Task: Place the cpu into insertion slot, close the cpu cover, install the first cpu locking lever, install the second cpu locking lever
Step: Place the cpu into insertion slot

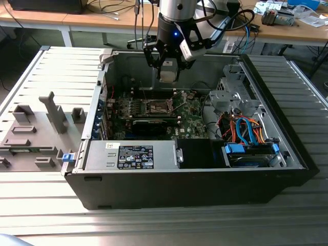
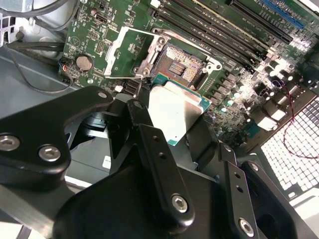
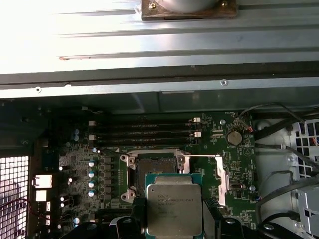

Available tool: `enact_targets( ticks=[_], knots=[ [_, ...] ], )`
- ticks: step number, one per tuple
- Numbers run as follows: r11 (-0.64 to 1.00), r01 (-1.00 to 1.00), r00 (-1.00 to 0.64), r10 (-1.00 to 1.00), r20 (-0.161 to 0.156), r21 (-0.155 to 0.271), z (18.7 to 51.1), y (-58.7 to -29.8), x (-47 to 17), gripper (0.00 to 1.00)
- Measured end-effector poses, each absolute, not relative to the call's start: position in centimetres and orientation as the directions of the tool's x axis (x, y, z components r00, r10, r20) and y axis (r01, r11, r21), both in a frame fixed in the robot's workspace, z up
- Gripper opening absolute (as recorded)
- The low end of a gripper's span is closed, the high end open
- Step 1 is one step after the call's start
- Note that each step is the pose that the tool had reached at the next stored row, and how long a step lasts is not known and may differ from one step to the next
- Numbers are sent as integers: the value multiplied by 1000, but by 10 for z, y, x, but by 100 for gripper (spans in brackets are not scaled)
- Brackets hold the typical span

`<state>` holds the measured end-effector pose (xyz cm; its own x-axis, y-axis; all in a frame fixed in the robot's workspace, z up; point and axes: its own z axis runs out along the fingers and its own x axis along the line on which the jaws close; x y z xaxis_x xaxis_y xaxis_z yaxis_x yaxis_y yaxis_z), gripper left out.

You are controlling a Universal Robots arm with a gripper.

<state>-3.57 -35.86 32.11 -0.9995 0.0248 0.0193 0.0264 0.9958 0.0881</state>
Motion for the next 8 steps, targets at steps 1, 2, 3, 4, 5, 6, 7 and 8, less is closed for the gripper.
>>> enact_targets(
  ticks=[1, 2, 3, 4, 5, 6, 7, 8],
  knots=[
    [996, 26, -1000, 25, 19, 88, 321, -359, -36, 54],
    [996, 26, -1000, 25, 19, 88, 320, -359, -36, 54],
    [996, 26, -1000, 25, 19, 88, 319, -359, -36, 54],
    [996, 26, -1000, 25, 19, 88, 319, -359, -36, 54],
    [996, 26, -1000, 25, 19, 88, 319, -359, -36, 54],
    [996, 26, -1000, 25, 19, 88, 319, -359, -36, 54],
    [996, 26, -1000, 25, 19, 88, 318, -359, -36, 54],
    [996, 26, -1000, 25, 19, 88, 318, -359, -36, 54]
  ],
)
